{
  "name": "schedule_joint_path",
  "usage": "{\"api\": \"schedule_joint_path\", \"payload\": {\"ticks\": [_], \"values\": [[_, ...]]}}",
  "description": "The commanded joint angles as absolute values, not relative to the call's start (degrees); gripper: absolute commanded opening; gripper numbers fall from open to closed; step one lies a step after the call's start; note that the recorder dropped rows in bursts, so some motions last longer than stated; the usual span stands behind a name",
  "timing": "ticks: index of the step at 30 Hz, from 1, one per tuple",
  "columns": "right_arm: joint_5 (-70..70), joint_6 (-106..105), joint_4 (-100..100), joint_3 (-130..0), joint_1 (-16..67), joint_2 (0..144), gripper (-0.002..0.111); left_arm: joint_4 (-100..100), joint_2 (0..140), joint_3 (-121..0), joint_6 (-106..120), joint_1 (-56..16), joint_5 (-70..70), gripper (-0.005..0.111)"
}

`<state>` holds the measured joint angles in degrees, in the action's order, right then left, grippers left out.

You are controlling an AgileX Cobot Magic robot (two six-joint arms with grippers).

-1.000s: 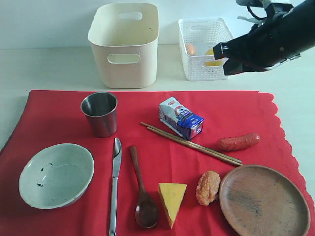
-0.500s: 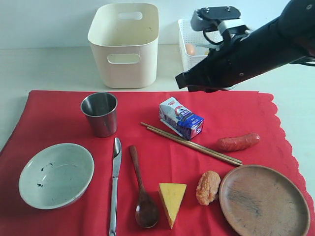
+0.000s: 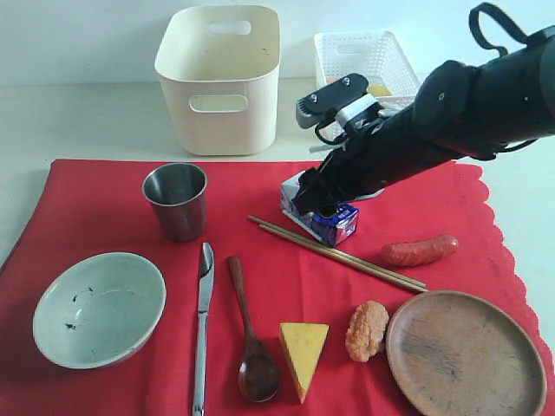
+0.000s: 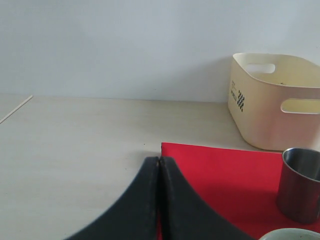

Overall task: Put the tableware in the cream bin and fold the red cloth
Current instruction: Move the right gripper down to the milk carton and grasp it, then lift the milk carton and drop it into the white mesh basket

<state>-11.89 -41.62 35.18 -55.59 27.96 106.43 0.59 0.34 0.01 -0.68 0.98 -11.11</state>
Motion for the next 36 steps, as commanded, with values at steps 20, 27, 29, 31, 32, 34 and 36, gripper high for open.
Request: {"api": "schedule_joint_path", "payload": {"ticks": [20,27,29,31,32,34,36], "values": [[-6.13,-43.41,34.13,-56.40,28.02,112.80,0.000,0.58,0.00,0.00,-0.67,0.65,-11.26,0.002],[-7.33,-43.41,34.52,-56.40,28.02,109.29,0.000,0.58,0.00,0.00,-0.67,0.65,-11.26,0.002],[-7.67,-43.27,34.52,-56.40,28.02,107.92,0.000,0.58,0.00,0.00,-0.67,0.65,-11.26,0.002],[-8.23,-43.27,34.52,-56.40,28.02,106.51,0.000,0.58,0.00,0.00,-0.67,0.65,-11.26,0.002],[-8.48,-43.27,34.63,-56.40,28.02,105.84,0.000,0.58,0.00,0.00,-0.67,0.65,-11.26,0.002],[-8.88,-43.27,34.99,-56.40,28.02,104.63,0.000,0.58,0.00,0.00,-0.67,0.65,-11.26,0.002],[-8.88,-43.27,35.13,-56.40,28.02,103.42,0.000,0.58,0.00,0.00,-0.67,0.65,-11.26,0.002]]}}
